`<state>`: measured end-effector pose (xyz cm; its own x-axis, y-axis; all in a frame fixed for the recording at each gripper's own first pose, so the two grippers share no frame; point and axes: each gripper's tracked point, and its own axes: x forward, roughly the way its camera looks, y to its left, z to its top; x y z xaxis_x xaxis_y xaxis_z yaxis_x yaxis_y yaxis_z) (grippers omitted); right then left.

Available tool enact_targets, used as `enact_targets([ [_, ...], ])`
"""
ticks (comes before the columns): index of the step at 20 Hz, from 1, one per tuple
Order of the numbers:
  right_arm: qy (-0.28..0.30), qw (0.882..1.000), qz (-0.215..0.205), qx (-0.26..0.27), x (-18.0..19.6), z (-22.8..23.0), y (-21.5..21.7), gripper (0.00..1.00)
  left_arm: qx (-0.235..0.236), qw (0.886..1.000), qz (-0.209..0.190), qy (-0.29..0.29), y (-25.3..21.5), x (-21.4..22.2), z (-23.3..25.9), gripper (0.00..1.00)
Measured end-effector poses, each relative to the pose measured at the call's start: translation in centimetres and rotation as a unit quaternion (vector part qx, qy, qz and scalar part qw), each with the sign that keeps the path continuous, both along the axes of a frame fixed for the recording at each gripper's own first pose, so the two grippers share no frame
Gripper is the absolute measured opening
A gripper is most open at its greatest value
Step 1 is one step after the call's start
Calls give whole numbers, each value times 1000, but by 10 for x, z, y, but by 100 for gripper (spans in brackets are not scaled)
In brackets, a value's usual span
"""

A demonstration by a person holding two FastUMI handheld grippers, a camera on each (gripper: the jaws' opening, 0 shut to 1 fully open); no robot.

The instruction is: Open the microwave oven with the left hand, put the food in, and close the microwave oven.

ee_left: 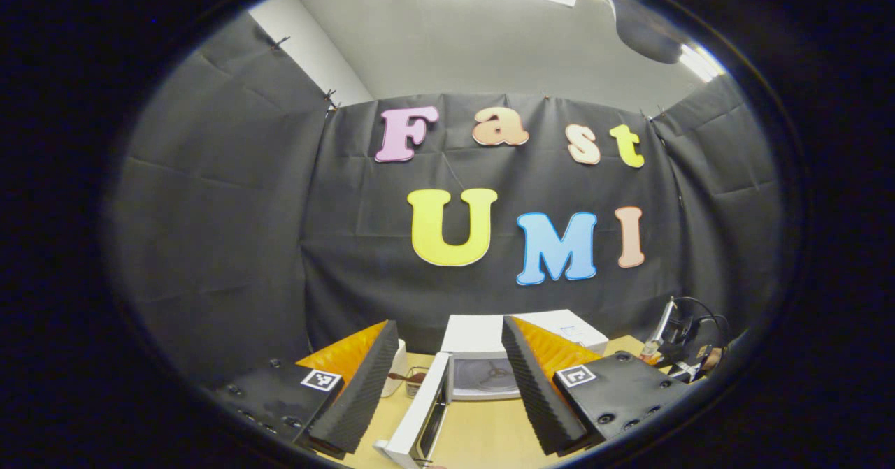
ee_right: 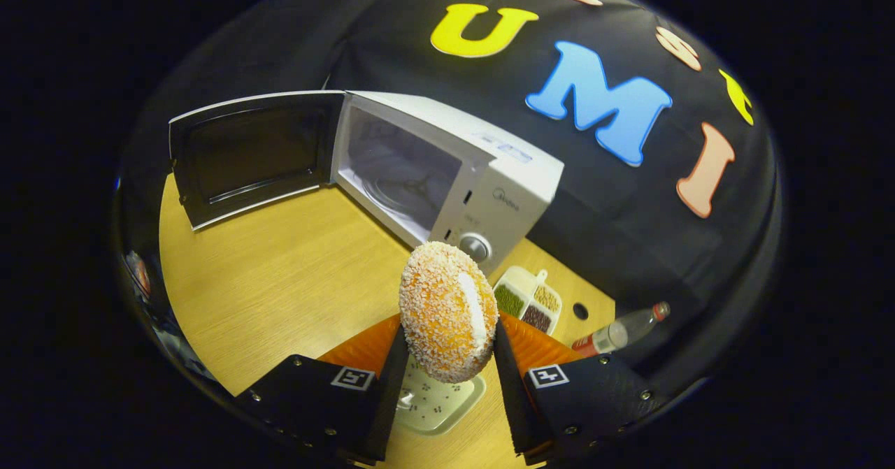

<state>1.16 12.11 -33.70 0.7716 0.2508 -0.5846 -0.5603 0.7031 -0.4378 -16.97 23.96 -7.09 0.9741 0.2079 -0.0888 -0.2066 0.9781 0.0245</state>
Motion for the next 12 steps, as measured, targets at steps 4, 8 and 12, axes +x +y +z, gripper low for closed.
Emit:
enact_targets([
  [4,-70,993,76,-53,33,-2,55,65,-9,1000,11,18,3,-4,-10,96],
  [8,-122,980,111,-110,78,-26,107,65,-8,998,45,35,10,-28,-14,96],
  [12,-195,947,164,-194,122,-50,153,65,7,994,87,59,18,-68,-13,96],
])
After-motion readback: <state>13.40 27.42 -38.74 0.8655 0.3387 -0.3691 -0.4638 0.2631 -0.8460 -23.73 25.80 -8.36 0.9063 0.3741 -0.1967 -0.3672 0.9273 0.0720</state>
